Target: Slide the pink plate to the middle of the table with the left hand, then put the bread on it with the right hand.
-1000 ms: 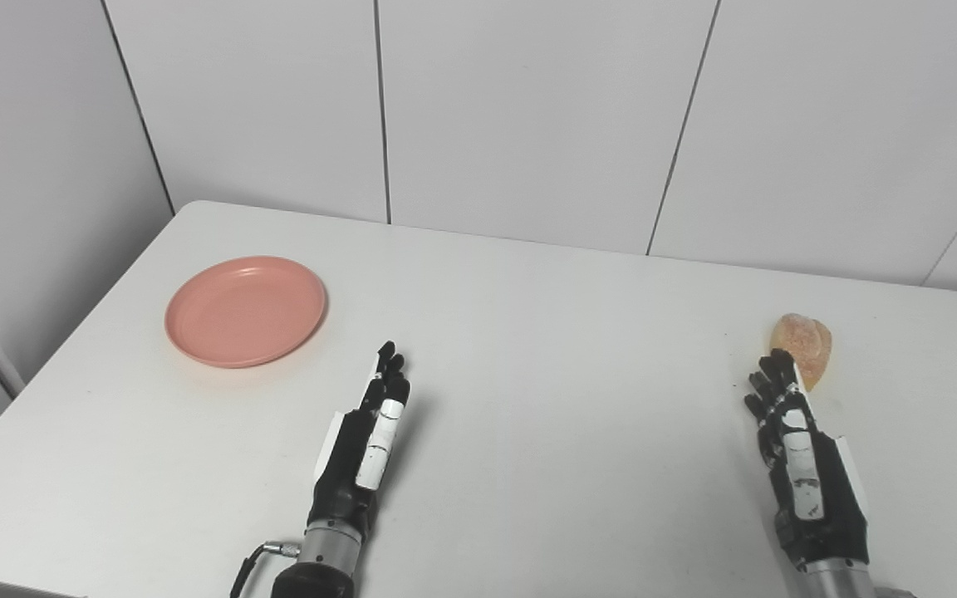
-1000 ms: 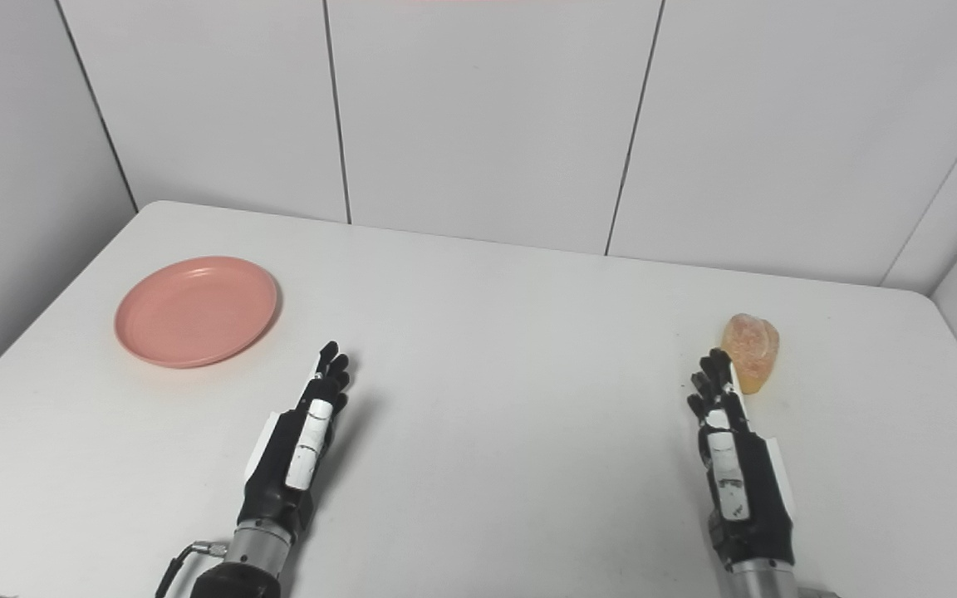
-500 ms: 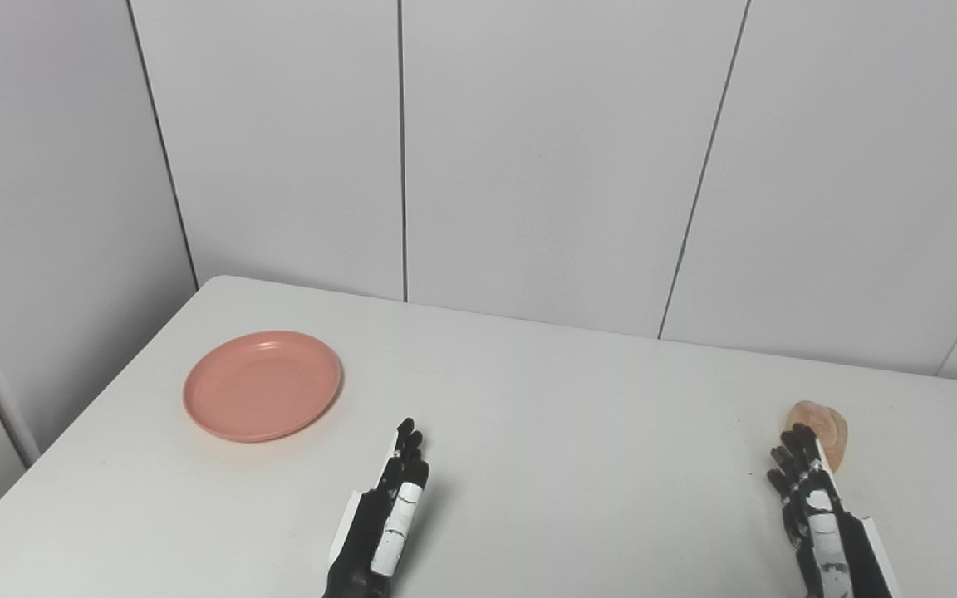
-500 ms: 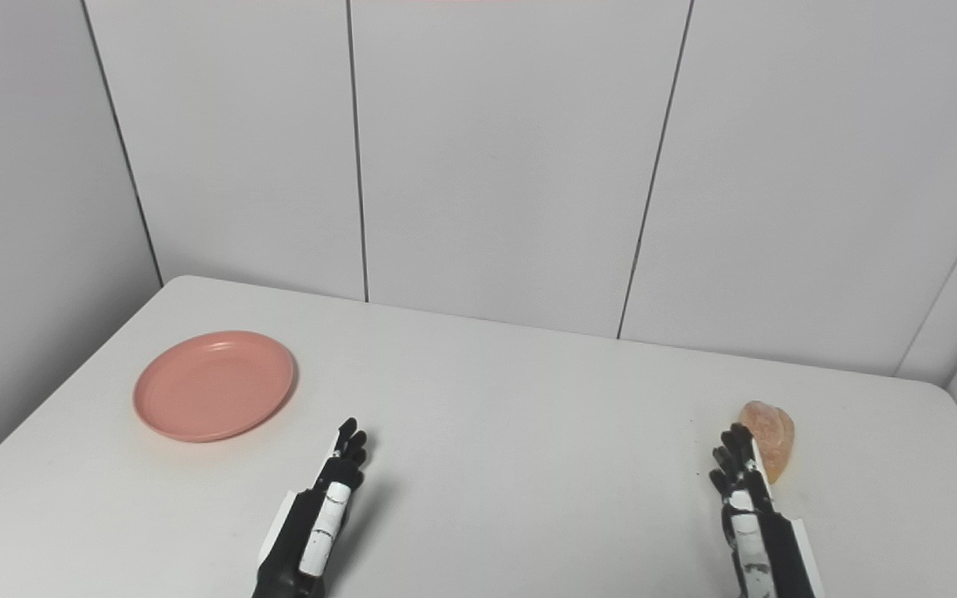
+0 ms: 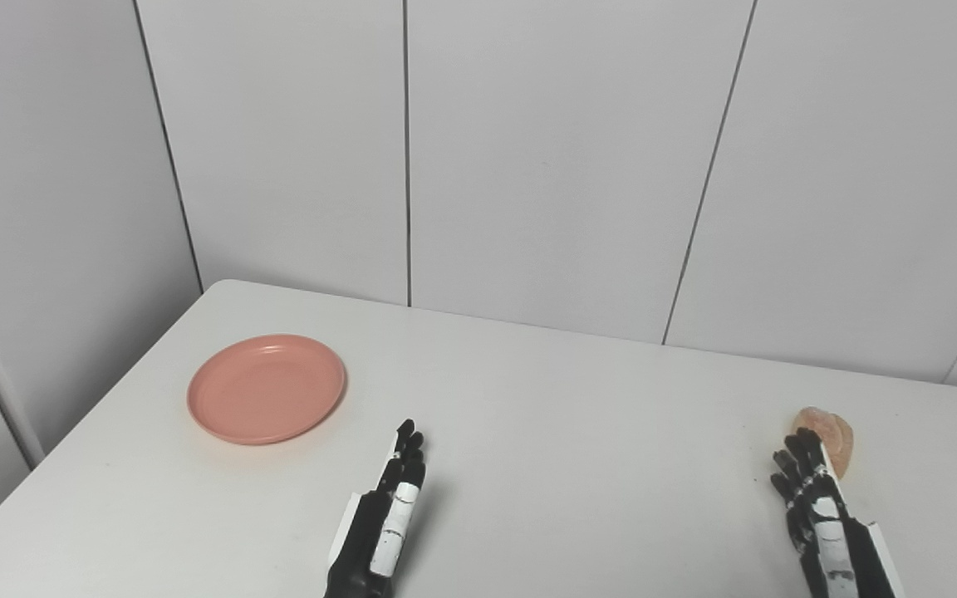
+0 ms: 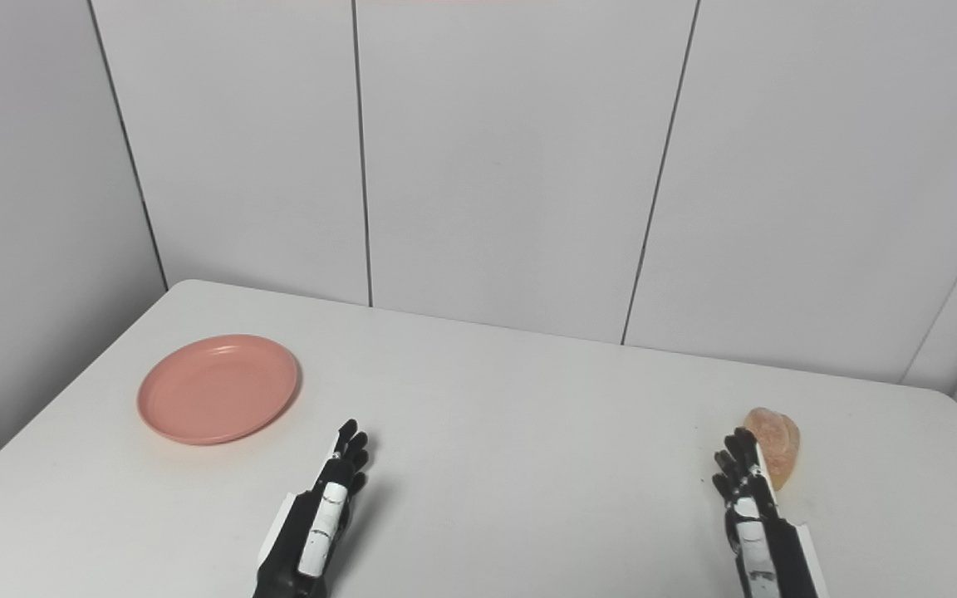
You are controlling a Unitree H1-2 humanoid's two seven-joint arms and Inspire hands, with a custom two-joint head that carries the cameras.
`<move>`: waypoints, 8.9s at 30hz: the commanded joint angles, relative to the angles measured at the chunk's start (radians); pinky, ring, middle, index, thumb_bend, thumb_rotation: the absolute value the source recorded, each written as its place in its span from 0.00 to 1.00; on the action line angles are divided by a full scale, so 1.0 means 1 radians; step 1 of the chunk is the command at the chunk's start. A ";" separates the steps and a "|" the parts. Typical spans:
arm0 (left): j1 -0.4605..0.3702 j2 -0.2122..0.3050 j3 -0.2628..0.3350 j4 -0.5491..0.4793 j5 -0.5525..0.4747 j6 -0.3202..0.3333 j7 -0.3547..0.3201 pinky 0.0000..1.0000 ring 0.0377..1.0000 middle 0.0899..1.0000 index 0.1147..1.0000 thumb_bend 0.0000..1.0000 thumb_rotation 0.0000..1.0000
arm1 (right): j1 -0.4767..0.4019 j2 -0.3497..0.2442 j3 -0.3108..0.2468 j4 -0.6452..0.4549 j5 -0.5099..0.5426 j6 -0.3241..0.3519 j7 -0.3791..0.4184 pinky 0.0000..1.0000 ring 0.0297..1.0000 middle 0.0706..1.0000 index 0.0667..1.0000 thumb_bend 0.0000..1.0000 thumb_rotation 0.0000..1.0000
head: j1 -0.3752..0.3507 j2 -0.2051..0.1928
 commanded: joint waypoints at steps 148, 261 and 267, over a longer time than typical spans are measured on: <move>-0.745 0.334 0.173 1.122 -0.239 -0.362 -0.306 0.85 0.86 0.87 0.95 1.00 0.97 | 0.105 0.034 0.029 -0.136 0.014 0.165 0.001 0.92 0.94 0.99 1.00 0.80 0.92 | -0.079 0.095; -0.688 0.083 0.095 1.073 -0.187 -0.310 -0.382 0.89 0.88 0.88 0.96 0.96 0.96 | 0.074 0.163 0.142 -0.115 -0.163 0.148 -0.096 0.89 0.92 0.97 0.99 0.74 0.92 | -0.488 0.128; -0.691 0.083 0.087 1.079 -0.177 -0.320 -0.376 0.88 0.88 0.88 0.97 0.97 0.99 | 0.068 0.157 0.150 -0.113 -0.235 0.145 -0.131 0.88 0.92 0.98 0.98 0.72 0.85 | -0.482 0.125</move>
